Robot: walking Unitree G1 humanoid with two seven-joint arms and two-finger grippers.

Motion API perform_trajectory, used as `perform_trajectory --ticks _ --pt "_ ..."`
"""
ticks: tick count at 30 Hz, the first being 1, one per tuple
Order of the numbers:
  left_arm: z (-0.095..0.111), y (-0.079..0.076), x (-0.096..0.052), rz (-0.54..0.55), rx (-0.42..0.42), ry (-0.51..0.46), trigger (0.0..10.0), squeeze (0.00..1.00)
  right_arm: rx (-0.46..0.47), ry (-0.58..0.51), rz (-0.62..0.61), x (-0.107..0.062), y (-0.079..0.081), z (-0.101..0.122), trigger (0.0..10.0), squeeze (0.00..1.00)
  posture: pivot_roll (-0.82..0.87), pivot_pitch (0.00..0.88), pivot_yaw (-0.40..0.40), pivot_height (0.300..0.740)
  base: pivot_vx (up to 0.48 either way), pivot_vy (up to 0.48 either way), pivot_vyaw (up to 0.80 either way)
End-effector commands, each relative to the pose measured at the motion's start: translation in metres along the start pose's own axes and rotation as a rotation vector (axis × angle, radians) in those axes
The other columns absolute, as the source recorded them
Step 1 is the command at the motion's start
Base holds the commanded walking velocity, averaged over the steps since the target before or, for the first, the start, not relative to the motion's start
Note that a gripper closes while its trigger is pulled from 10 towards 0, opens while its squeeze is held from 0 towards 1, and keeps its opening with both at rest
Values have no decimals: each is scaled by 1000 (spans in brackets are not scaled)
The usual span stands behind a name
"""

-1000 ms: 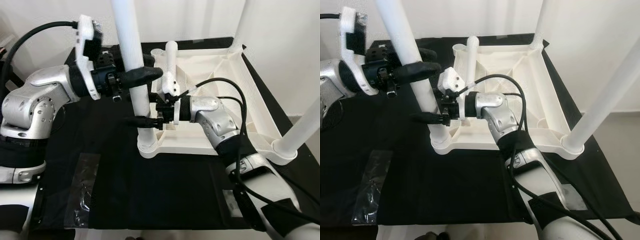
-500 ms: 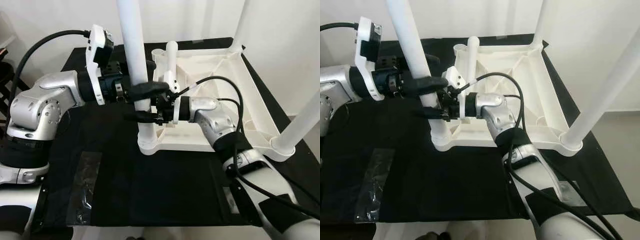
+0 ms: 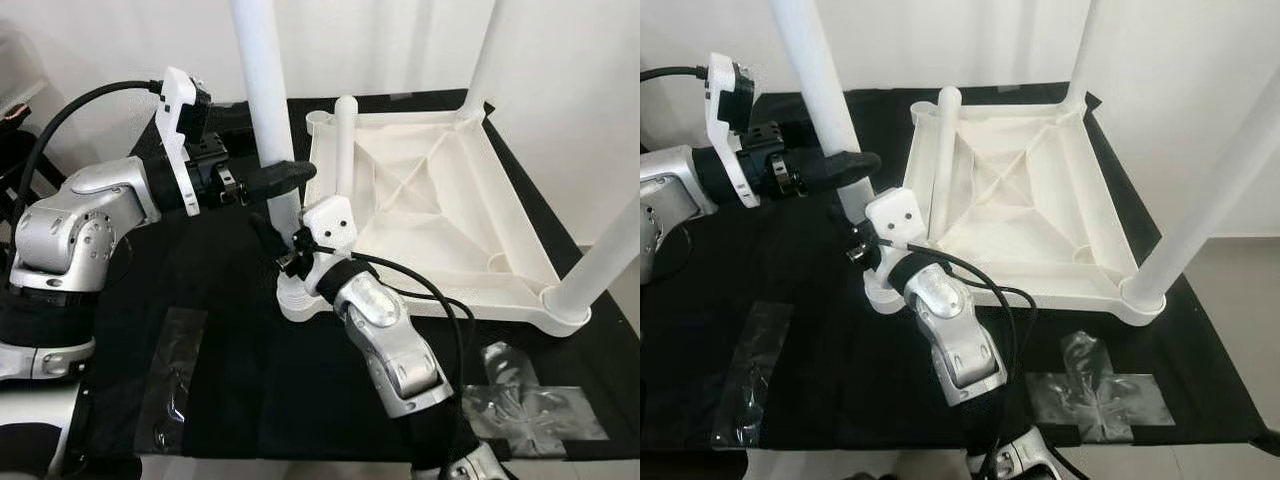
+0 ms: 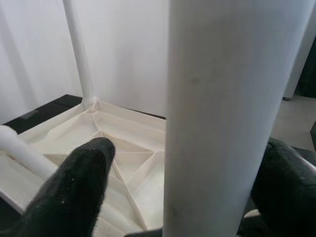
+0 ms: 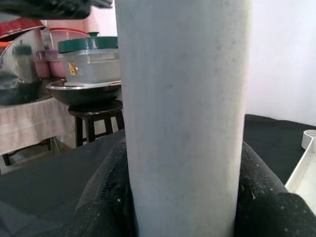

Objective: Building children table

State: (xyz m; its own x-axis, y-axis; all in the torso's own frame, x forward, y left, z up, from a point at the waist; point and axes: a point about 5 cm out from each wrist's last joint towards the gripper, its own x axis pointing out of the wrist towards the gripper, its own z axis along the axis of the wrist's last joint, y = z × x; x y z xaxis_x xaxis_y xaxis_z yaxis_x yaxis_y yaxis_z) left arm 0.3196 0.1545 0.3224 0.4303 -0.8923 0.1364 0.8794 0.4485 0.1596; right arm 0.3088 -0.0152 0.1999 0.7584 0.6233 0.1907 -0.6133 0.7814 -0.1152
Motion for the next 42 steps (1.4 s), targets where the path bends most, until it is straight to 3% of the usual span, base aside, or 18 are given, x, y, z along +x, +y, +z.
perform_trajectory --ticks 1,3,4,10,11,12,13,15,16,17,18,19,27,28,29,30,42 --pt "1 2 1 8 0 -6 0 0 72 180 -13 -2 5 -37 0 0 -2 124 49 740 0 0 0" --pt "1 2 1 8 1 -8 0 0 70 182 -8 -2 7 -35 0 0 0 124 50 740 0 0 0" --pt "0 2 0 6 5 -1 0 0 64 186 -7 -3 7 -33 10000 0 1 123 53 740 0 0 0" --pt "-1 -1 0 -10 12 14 0 0 58 111 46 1 2 -9 10000 0 8 122 57 740 0 0 0" --pt "-1 -2 0 -11 12 14 0 0 73 70 125 5 -5 1 10000 1000 10 119 57 740 0 0 0" --pt "-1 -2 1 -15 12 15 0 0 77 25 210 9 -12 11 10000 1000 11 119 57 740 0 0 0" --pt "-1 -2 1 -15 12 15 0 0 77 25 210 9 -12 11 10000 1000 11 119 57 740 0 0 0" --pt "-1 -4 1 -24 11 15 0 0 39 -31 373 15 -29 28 10000 1000 9 118 59 740 0 0 0" --pt "-1 -4 1 -30 9 16 0 0 21 -37 440 17 -39 33 10000 914 9 117 60 740 0 0 0" --pt "-1 -4 1 -30 9 16 0 0 21 -37 440 17 -39 33 10000 914 9 117 60 740 0 0 0" --pt "-2 -5 2 -34 9 16 0 0 6 -36 491 19 -46 37 10000 573 9 118 61 740 0 0 0" --pt "-2 -6 4 -49 7 15 0 0 -41 10 659 19 -59 38 10000 0 11 114 63 740 0 0 0" --pt "0 -9 6 -69 10 11 0 0 -17 88 776 27 -69 37 10000 0 20 113 61 740 0 0 0" --pt "1 -9 6 -71 13 13 0 0 -3 94 771 31 -69 37 5412 0 25 113 61 740 0 0 0" --pt "1 -9 6 -71 13 13 0 0 -3 94 771 31 -69 37 5412 0 25 113 61 740 0 0 0" --pt "1 -9 5 -72 14 14 0 0 3 93 759 34 -70 37 78 0 27 114 61 740 0 0 0" --pt "3 -11 6 -84 24 18 0 0 24 82 770 40 -68 35 0 0 26 120 62 740 0 0 0"
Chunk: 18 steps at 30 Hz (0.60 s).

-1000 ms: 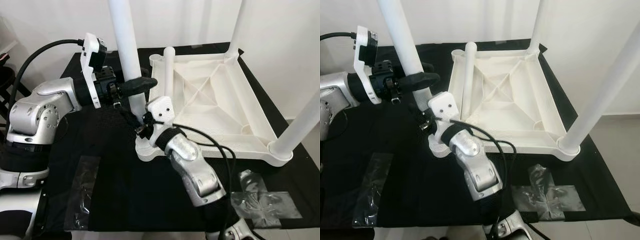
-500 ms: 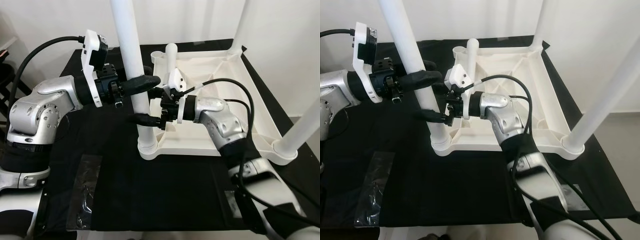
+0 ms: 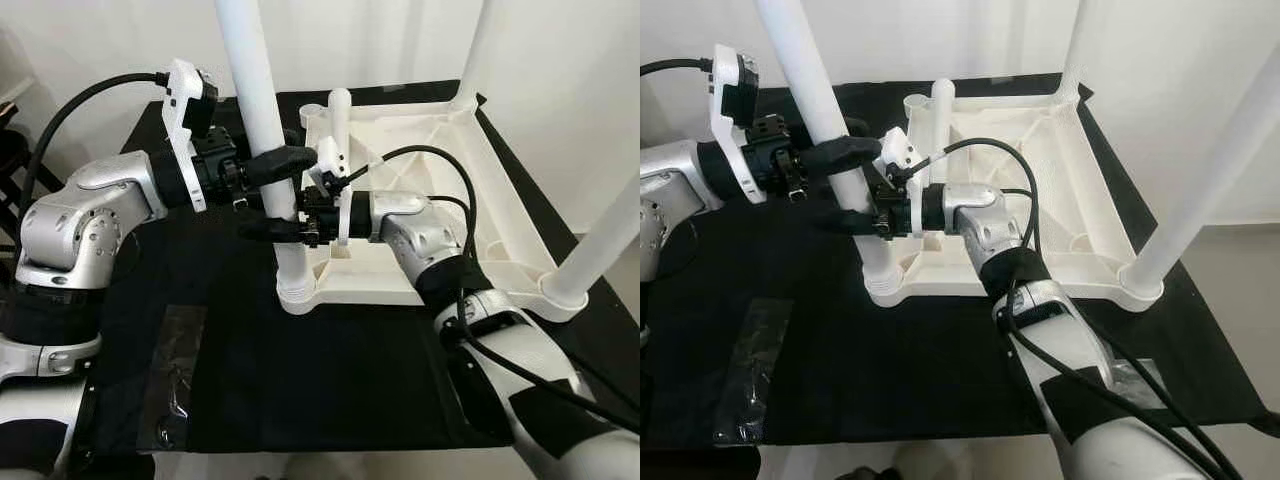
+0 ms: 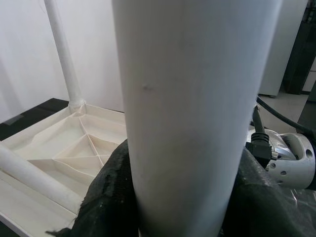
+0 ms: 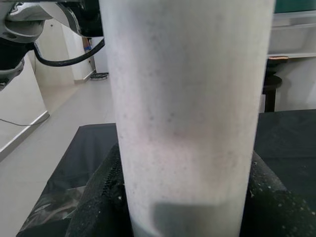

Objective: Building children table

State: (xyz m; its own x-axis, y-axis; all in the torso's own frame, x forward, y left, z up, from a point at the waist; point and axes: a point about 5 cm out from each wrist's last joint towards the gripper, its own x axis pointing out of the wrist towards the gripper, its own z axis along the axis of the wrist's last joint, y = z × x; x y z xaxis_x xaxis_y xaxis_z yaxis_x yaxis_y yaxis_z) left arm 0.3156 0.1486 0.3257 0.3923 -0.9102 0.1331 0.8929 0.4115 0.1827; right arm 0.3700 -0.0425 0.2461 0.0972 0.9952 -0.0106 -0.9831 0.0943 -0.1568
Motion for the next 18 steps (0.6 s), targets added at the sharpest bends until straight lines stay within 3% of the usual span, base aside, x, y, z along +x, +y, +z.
perform_trajectory --ticks 1,4,5,6,7,10,12,13,14,15,16,17,18 --pt "-1 -5 3 -45 7 21 0 0 -6 3 -35 -3 -4 0 0 0 23 120 65 740 0 0 0" --pt "0 -5 3 -46 10 19 0 0 -7 3 -45 -4 -5 -2 0 0 23 120 65 740 0 0 0" --pt "0 -4 4 -30 4 8 667 0 -10 2 -60 -6 -6 -4 0 0 20 119 65 740 0 0 0" --pt "0 -1 4 3 -3 3 9059 1000 -22 14 -86 -8 -7 -6 0 0 17 119 61 740 0 0 0" --pt "0 0 5 10 -5 2 10000 1000 -46 36 -127 -10 -9 -9 0 0 15 119 60 740 0 0 0" --pt "0 1 4 21 -6 1 10000 1000 -37 64 -208 -13 -12 -14 0 0 9 120 49 740 0 0 0" --pt "1 5 4 64 -5 0 10000 1000 17 124 -584 -14 -17 -35 0 0 7 122 24 740 0 0 0" --pt "1 6 3 80 -1 5 10000 1000 95 106 -794 -7 7 -59 0 0 14 123 27 740 0 0 0" --pt "2 7 3 88 2 10 10000 0 154 88 -954 -10 26 -70 0 0 14 123 27 740 0 0 0" --pt "2 7 2 83 -6 8 10000 0 196 88 -972 -4 51 -81 0 0 8 150 49 740 0 0 0" --pt "2 7 2 83 -6 8 10000 0 196 88 -972 -4 51 -81 0 0 8 150 49 740 0 0 0" --pt "1 8 3 77 -13 9 10000 0 215 91 -964 4 68 -87 0 0 -12 124 60 740 0 0 0" --pt "1 8 3 77 -13 9 10000 0 215 91 -964 4 68 -87 0 0 -12 124 60 740 0 0 0"
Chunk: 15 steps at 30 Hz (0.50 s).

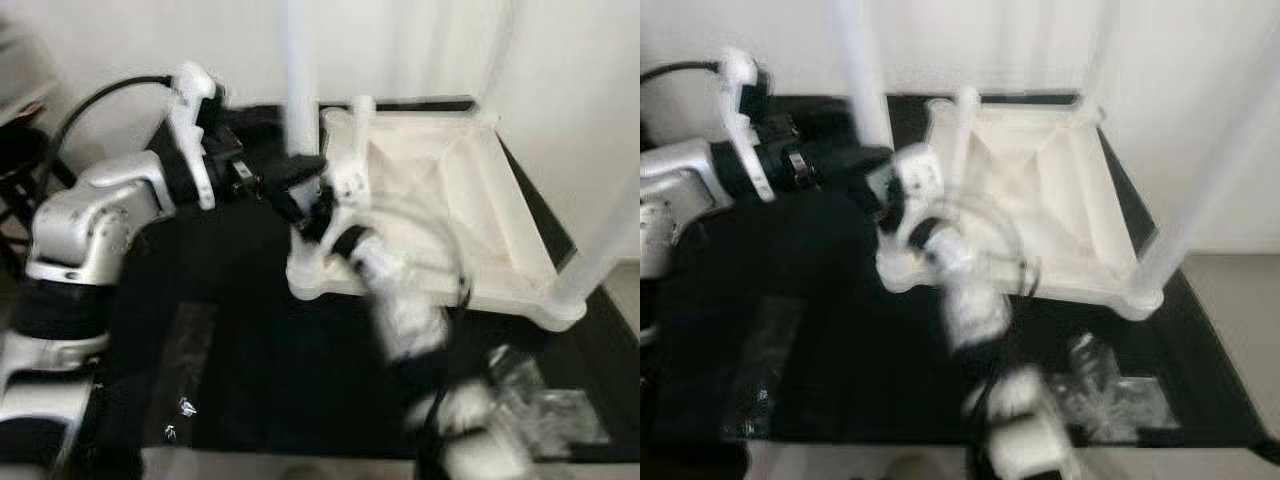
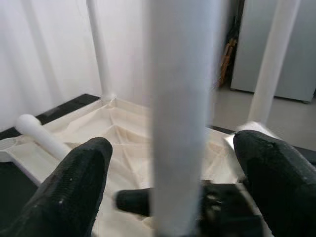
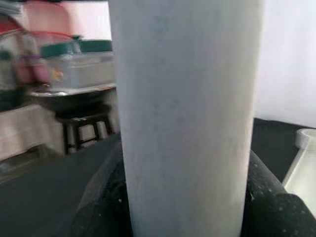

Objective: Building children table

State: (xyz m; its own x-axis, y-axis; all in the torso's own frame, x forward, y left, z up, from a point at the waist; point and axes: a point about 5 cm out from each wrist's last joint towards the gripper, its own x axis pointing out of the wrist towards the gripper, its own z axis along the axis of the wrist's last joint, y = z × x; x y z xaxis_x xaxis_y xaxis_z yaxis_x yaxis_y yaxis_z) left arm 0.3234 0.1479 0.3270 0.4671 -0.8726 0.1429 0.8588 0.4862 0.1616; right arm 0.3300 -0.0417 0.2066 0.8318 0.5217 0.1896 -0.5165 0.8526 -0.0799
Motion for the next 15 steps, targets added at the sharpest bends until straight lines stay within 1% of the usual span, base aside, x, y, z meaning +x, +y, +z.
perform_trajectory --ticks 1,2,3,5,10,11,12,13,14,15 --pt "-1 0 2 -18 -13 6 10000 0 109 229 4 -16 27 -53 0 0 -10 130 60 740 0 0 0" --pt "-2 -1 4 -31 -19 9 10000 0 93 213 37 -13 31 -51 0 0 -11 131 59 740 0 0 0" --pt "-2 -1 4 -31 -19 9 10000 0 93 213 37 -13 31 -51 0 0 -11 131 59 740 0 0 0" --pt "-5 -3 7 -38 -20 13 10000 0 81 190 32 -2 25 -46 0 0 -22 116 57 740 0 0 0" --pt "-5 -3 7 -37 -20 12 10000 0 78 181 27 2 22 -44 0 0 -19 119 51 740 0 0 0" --pt "-5 -3 7 -31 -18 10 8196 0 77 172 42 5 23 -41 0 0 -18 118 49 740 0 0 0" --pt "-5 -3 7 -31 -18 10 8196 0 77 172 42 5 23 -41 0 0 -18 118 49 740 0 0 0" --pt "-5 -3 5 -29 -16 10 0 0 65 172 57 7 25 -38 9686 0 -10 117 51 740 0 0 0" --pt "-4 -3 4 -29 -12 13 0 0 54 163 87 11 27 -33 10000 0 -9 117 52 740 0 0 0" --pt "-4 -3 3 -29 -9 15 0 0 47 158 107 13 27 -30 10000 0 -9 117 52 740 0 0 0"
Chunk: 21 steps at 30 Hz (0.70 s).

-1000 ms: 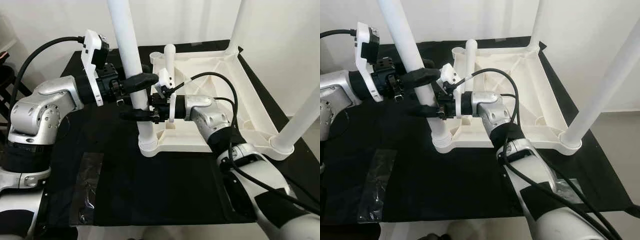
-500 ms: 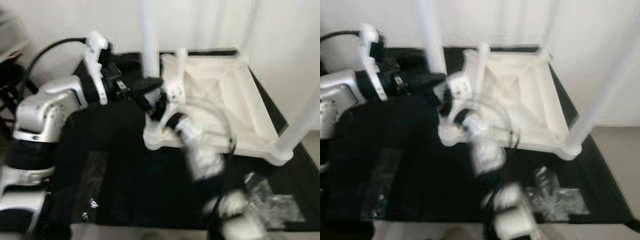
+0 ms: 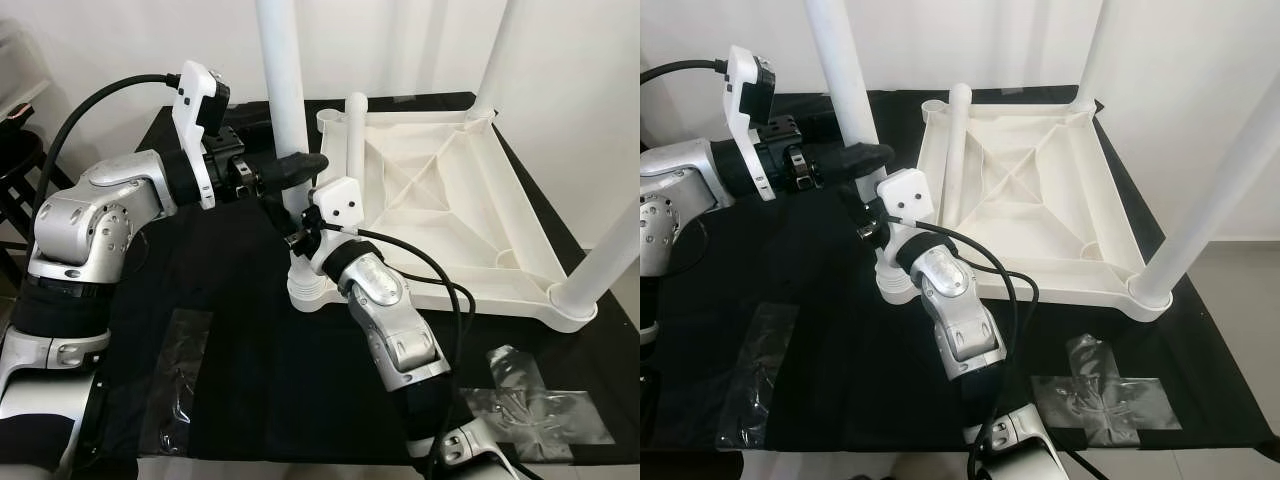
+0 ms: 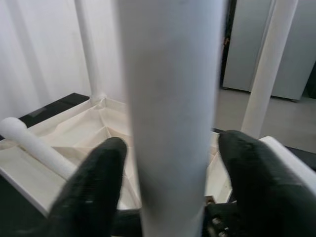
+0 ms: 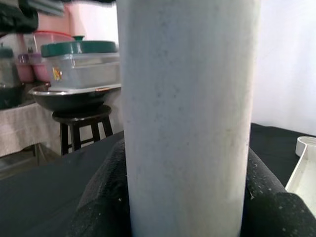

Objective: Building children table

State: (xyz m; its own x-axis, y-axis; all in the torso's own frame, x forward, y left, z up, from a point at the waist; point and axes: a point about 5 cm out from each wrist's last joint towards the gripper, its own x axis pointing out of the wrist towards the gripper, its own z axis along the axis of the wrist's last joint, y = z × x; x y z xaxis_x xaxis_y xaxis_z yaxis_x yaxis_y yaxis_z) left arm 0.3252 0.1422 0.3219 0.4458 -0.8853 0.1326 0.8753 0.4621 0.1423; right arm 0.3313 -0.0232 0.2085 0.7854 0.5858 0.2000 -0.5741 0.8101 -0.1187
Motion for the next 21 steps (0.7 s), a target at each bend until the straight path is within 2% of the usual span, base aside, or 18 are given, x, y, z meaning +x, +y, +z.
perform_trajectory --ticks 1,2,5,6,8,9,11,12,13,14,15,21 --pt "2 -1 -3 -3 14 9 0 0 78 173 31 2 13 -31 10000 0 -9 117 52 740 0 0 0" --pt "2 -1 -3 -3 16 11 0 0 67 170 28 2 13 -25 10000 0 -3 115 51 740 0 0 0" --pt "3 -1 -3 -4 18 11 0 0 65 147 121 5 11 -14 10000 0 -4 113 50 740 0 0 0" --pt "4 -1 -3 -6 20 11 0 0 63 116 223 8 8 -6 10000 1000 -2 111 49 740 0 0 0" --pt "4 -1 -3 -11 23 11 0 0 55 47 394 15 -3 9 10000 1000 -2 109 49 740 0 0 0" --pt "4 -1 -3 -11 23 11 0 0 55 47 394 15 -3 9 10000 1000 -2 109 49 740 0 0 0" --pt "4 -1 -4 -14 23 12 0 0 34 2 546 21 -17 22 10000 1000 1 109 54 740 0 0 0" --pt "4 -1 -4 -16 24 14 0 0 32 4 605 23 -22 26 10000 1000 1 110 53 740 0 0 0" --pt "4 -1 -4 -16 24 14 0 0 32 4 605 23 -22 26 10000 1000 1 110 53 740 0 0 0" --pt "4 -2 -4 -19 24 14 0 0 4 21 688 23 -28 28 10000 1000 1 110 53 740 0 0 0" --pt "4 -2 -4 -21 24 16 0 0 -8 40 728 24 -30 28 10000 0 7 109 56 740 0 0 0" --pt "5 -3 -5 -26 26 19 0 0 7 78 774 30 -34 28 10000 0 11 109 56 740 0 0 0"
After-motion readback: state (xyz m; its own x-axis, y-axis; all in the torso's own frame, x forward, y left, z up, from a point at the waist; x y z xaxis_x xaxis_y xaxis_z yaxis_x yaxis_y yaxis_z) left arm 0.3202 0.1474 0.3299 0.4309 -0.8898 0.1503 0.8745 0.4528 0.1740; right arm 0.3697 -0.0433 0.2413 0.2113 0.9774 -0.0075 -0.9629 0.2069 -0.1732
